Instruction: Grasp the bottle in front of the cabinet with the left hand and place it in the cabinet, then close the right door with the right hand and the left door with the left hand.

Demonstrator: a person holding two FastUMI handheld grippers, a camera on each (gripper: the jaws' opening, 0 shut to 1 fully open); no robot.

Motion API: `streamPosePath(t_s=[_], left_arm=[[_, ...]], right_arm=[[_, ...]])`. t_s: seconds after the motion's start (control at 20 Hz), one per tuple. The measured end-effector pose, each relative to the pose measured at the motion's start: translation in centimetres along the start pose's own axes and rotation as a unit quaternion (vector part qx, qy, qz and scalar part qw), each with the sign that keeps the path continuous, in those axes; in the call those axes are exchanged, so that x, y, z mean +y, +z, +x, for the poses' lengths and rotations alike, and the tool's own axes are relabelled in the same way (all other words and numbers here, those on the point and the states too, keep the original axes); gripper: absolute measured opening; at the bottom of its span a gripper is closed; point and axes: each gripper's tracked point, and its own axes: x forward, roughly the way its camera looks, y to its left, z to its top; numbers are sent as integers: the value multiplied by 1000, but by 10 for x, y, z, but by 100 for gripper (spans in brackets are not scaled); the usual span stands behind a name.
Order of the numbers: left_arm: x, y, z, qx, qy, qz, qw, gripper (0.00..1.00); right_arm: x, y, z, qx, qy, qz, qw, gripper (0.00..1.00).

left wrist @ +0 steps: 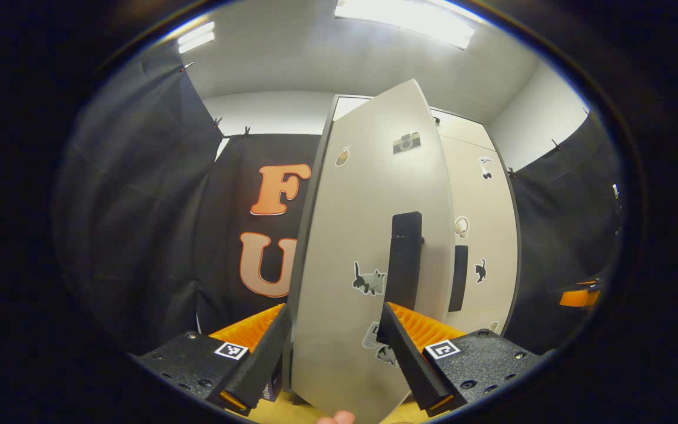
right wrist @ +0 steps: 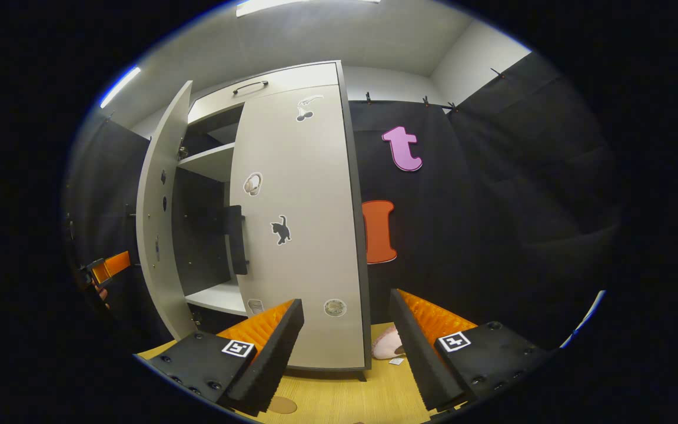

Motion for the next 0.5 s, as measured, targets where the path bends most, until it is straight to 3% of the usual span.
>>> streamPosePath(t_s=[0.25,0.5], left_arm=[[-34,-11,16,7,-34,4,999,94],[-46,-25,37,17,-44,-5,999,94]], right_arm=[[-14,-2,-10,3,-21,3,1000,97],[-27,-2,-18,4,-37,6,999,97]])
